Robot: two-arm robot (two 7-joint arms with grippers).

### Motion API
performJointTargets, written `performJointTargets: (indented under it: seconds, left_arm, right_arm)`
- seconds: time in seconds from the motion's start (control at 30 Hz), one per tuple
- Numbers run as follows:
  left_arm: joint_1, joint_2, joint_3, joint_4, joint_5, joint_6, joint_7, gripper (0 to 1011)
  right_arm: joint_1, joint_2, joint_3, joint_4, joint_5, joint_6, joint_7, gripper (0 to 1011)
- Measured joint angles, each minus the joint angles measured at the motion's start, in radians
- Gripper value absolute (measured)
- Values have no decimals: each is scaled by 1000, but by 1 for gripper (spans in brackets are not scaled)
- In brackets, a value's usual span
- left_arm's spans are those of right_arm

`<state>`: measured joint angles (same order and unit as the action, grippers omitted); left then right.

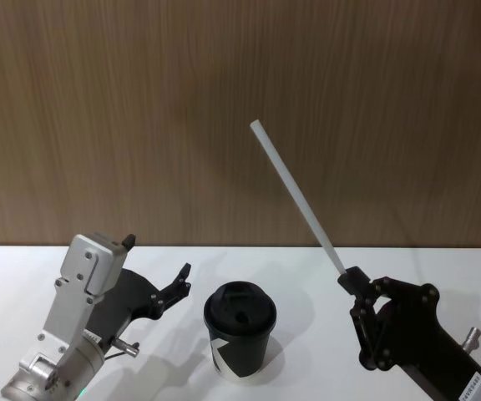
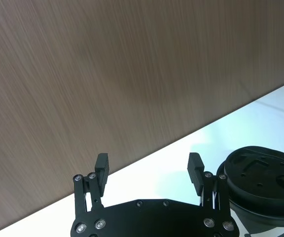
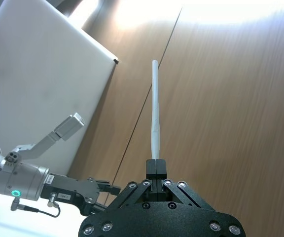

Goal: Pick up the straw with one hand, pass it to the other hand, and insert it into the cup.

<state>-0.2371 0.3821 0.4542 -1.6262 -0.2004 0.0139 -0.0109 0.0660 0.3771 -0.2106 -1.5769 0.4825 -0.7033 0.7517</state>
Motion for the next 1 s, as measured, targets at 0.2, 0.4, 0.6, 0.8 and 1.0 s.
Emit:
performJointTargets:
  seconds: [0.2, 0.4, 0.6, 0.8, 1.0]
  left_arm:
    - [0, 0, 0, 0, 0, 0, 0, 1003]
    - [0, 0, 0, 0, 0, 0, 0, 1003]
    - [0, 0, -2, 0, -1, -2, -5, 1003]
    - [-4, 8, -9, -6, -23, -19, -45, 1003]
    - [-11, 21, -22, -15, -64, -45, -111, 1003]
  right_arm:
    - [2, 5, -10, 0, 13, -4, 8, 0]
    - [2, 9, -16, -2, 21, -6, 11, 0]
    - [3, 11, -20, -2, 27, -7, 13, 0]
    - [3, 13, -22, -3, 30, -8, 15, 0]
    - [4, 14, -24, -4, 32, -8, 15, 0]
